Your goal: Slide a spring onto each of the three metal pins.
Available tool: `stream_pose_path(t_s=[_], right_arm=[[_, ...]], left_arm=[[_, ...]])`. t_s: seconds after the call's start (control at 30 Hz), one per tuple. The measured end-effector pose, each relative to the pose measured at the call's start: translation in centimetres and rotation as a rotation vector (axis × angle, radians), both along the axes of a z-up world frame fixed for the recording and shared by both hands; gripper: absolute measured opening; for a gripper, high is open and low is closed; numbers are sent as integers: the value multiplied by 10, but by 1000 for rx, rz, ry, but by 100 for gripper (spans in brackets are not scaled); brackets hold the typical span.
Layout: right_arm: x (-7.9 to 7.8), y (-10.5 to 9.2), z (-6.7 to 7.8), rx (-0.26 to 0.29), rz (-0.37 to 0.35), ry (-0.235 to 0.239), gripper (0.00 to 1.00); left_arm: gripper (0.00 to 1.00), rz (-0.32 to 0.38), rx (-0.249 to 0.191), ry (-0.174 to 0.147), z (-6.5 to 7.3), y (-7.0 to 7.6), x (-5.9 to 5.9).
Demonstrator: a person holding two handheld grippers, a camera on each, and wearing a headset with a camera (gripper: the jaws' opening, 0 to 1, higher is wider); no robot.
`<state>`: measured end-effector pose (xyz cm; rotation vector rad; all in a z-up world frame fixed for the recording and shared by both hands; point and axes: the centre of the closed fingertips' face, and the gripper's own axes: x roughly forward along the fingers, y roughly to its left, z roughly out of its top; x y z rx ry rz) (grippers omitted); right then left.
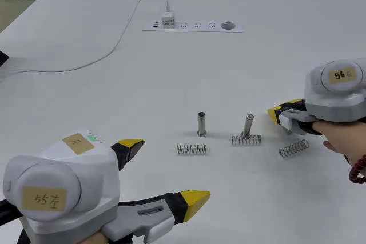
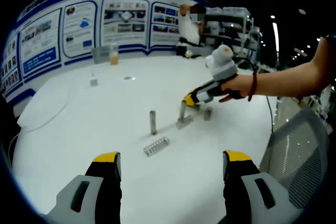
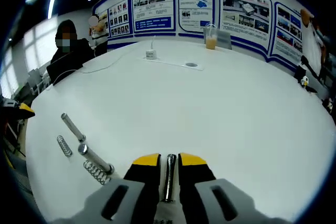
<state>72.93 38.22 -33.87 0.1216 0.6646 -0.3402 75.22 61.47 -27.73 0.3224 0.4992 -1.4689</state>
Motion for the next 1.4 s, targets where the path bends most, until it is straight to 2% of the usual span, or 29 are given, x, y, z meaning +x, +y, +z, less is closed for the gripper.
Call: stream_pose_path(t_s=[0.17, 0.4, 0.47, 0.63, 1.0, 1.4], right_arm=[[-2, 2, -6, 2, 0, 22, 13], [0, 3, -9, 32, -21, 13, 10], [0, 2, -10, 29, -19, 19, 9], [-2, -1, -9, 61, -47, 24, 9], [-11, 3, 12, 75, -52, -21, 9], [-29, 9, 33, 45, -53, -61, 9]], left_arm=[[81, -2, 6, 4, -1, 0, -2], [82, 1, 10, 3, 0, 0, -1], [82, -1, 12, 1, 1, 0, -1], [83, -4, 13, 5, 2, 0, -2], [82, -6, 5, -12, 8, -2, 2], [82, -9, -12, -30, 15, -4, 1]])
